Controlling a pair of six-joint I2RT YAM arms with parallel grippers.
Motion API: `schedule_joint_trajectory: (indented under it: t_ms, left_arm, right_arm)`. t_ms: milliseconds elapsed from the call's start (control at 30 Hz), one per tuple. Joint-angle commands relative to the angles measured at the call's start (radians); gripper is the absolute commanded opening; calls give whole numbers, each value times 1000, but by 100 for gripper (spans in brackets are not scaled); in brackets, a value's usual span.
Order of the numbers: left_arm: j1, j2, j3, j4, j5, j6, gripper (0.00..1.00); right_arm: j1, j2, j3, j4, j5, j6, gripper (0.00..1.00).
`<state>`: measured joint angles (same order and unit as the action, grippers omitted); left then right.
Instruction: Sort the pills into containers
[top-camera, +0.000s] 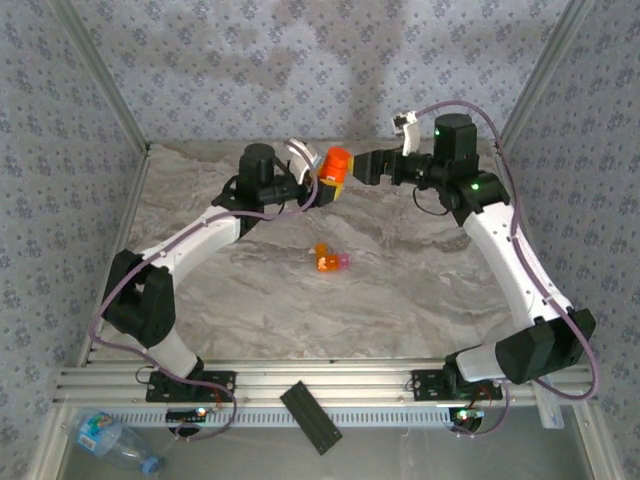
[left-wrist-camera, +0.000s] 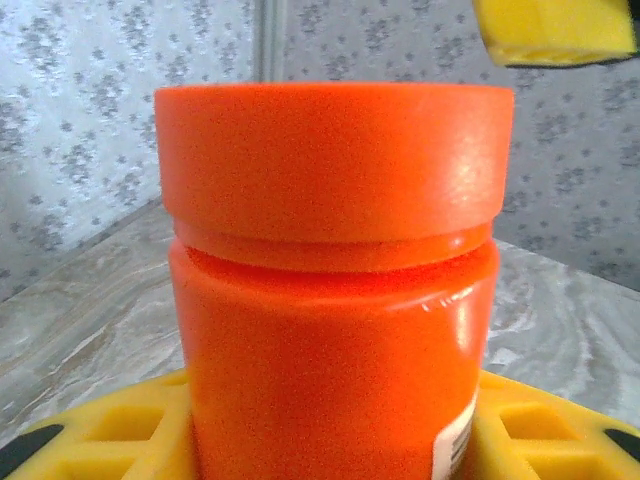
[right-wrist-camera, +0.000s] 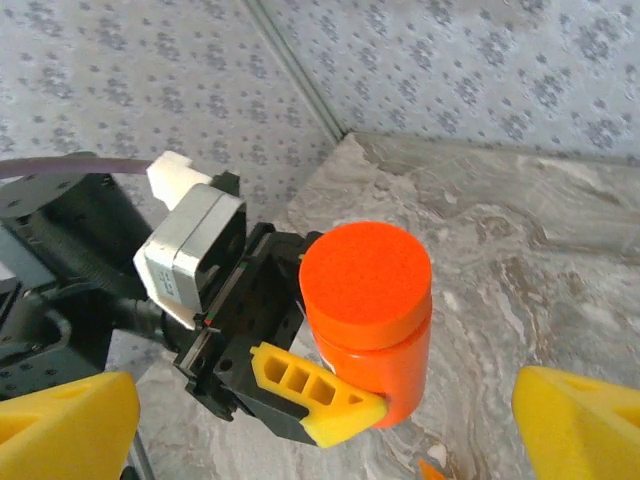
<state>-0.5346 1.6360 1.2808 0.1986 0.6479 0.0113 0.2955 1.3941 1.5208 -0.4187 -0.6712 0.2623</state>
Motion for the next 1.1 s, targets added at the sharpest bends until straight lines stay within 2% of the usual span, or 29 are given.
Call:
schedule_joint_trajectory:
  t_ms: [0,133,367,833,933,1067]
  left_arm:
    - [1,-41,74,-71,187,24,0]
    - [2,-29,100,-133,248,36,0]
    - [2,-21,107,-146,272,32,0]
    - [0,-13,111,-154,283,33,0]
    - [0,-11,111,-154,282,33,0]
    - [0,-10,115,-150,282,31,0]
  right_arm:
    - [-11,48,89,-125,-87,-131,98]
    - [-12,95,165,-175,-119,-163,98]
    - [4,159,239,-245,-108,-188,96]
    - [48,211,255,-284,-79,-216,84]
    - [48,211,252,-280,-80,-214,76]
    - [52,218,248,-280,-95,-210,57]
